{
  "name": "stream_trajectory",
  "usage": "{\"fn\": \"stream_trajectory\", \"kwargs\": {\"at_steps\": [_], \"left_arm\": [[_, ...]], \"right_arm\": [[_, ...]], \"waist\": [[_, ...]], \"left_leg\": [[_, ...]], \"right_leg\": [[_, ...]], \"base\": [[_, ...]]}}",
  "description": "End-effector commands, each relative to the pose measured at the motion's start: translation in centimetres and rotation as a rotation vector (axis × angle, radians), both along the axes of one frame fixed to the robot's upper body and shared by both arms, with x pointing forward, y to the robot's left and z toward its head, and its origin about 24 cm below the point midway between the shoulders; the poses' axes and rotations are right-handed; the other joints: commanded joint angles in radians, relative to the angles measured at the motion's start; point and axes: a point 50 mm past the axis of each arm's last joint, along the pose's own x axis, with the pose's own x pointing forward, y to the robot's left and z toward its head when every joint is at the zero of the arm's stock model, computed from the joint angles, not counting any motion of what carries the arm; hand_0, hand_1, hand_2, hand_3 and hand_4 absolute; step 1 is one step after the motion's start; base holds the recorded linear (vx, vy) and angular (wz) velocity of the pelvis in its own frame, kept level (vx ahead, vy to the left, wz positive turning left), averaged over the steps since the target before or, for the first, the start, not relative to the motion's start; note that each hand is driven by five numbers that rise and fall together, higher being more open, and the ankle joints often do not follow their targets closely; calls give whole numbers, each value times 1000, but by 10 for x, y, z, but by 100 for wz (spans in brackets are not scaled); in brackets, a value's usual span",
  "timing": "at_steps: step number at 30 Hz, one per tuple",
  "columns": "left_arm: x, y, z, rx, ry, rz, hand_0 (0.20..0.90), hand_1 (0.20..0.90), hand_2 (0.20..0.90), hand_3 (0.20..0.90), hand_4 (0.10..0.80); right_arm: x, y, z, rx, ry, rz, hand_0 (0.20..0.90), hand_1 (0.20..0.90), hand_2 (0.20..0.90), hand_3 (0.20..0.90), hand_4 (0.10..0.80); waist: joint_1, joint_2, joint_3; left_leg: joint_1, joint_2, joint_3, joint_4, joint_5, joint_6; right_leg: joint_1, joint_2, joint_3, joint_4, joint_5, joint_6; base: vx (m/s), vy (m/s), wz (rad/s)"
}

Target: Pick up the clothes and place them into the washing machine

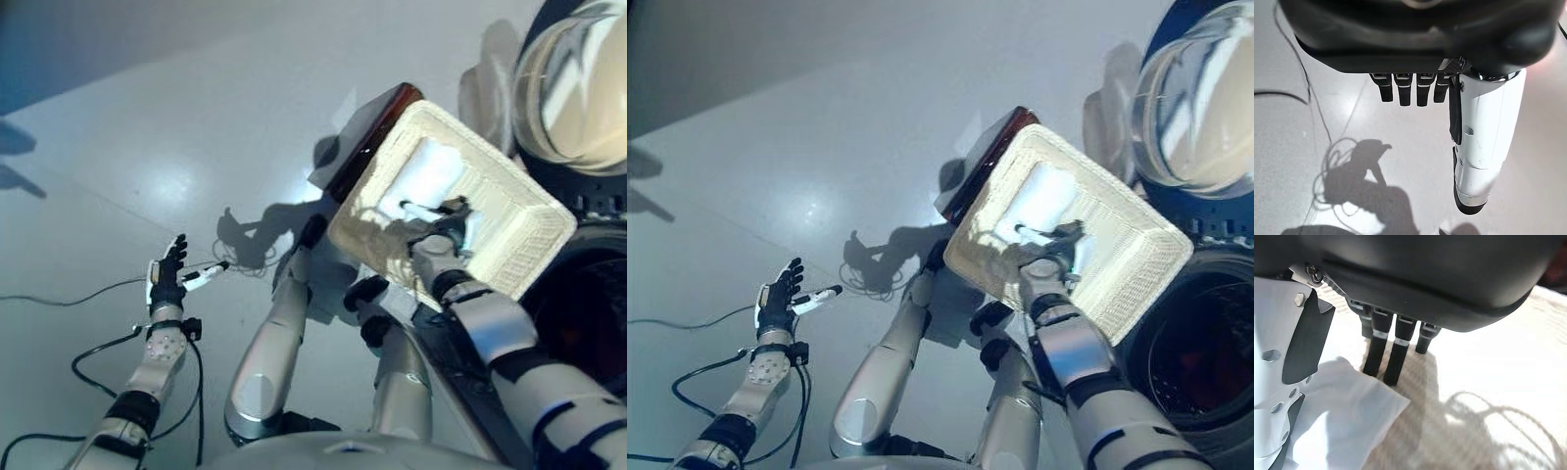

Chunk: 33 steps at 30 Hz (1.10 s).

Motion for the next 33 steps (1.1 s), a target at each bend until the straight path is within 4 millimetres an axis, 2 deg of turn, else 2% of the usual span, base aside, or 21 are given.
{"fn": "stream_trajectory", "kwargs": {"at_steps": [1,4,6,11,12,14,21,26,33], "left_arm": [[3,13,22,42,-117,21,900,900,900,900,800],[5,8,20,36,-109,11,900,900,900,900,800],[5,5,17,30,-98,3,900,900,900,900,800],[-2,-5,8,1,-62,-15,900,900,900,900,800],[-2,-7,7,-2,-62,-22,900,900,900,900,800],[-3,-10,7,-11,-61,-27,900,900,900,900,800],[-7,-16,3,-14,-47,-53,900,900,900,900,800],[-12,-25,-3,-13,-21,-101,900,900,900,900,800],[-15,-33,-10,-2,15,-154,900,900,900,900,800]], "right_arm": [[37,38,54,5,-173,216,900,900,900,900,800],[41,36,66,-37,-182,221,900,900,900,900,800],[47,36,86,-86,-212,234,900,900,900,900,800],[51,36,101,-195,-198,249,900,900,900,900,800],[51,36,102,-205,-187,250,634,634,634,634,610],[51,35,101,-227,-168,247,200,200,200,200,300],[43,19,84,-256,-89,205,200,200,200,200,300],[29,-10,67,-260,-22,129,200,200,200,200,300],[-5,-60,34,-221,81,-26,200,200,200,200,300]], "waist": [[109,62,37],[123,69,37],[135,74,37],[144,93,37],[143,95,37],[141,100,37],[129,114,37],[117,131,37],[79,146,37]], "left_leg": [[-56,-127,53,99,-72,-6],[-89,-131,47,105,-70,-7],[-110,-137,38,109,-70,-6],[-142,-147,25,115,-70,-2],[-143,-148,24,114,-70,-1],[-143,-149,24,112,-69,-1],[-129,-151,32,109,-72,3],[-102,-149,48,102,-72,6],[-27,-139,92,79,-73,7]], "right_leg": [[-18,-30,46,-26,47,52],[-48,-35,36,-14,43,53],[-67,-35,28,-7,37,53],[-95,-41,17,3,29,53],[-97,-40,19,3,29,52],[-100,-39,20,4,30,51],[-94,-44,34,0,37,54],[-76,-51,54,-10,47,61],[-20,-60,102,-45,71,70]], "base": [[42,-11,19],[34,-8,19],[26,-12,10],[12,22,13],[1,34,-18],[2,21,-46],[-8,20,-7],[-17,31,18],[-30,34,5]]}}
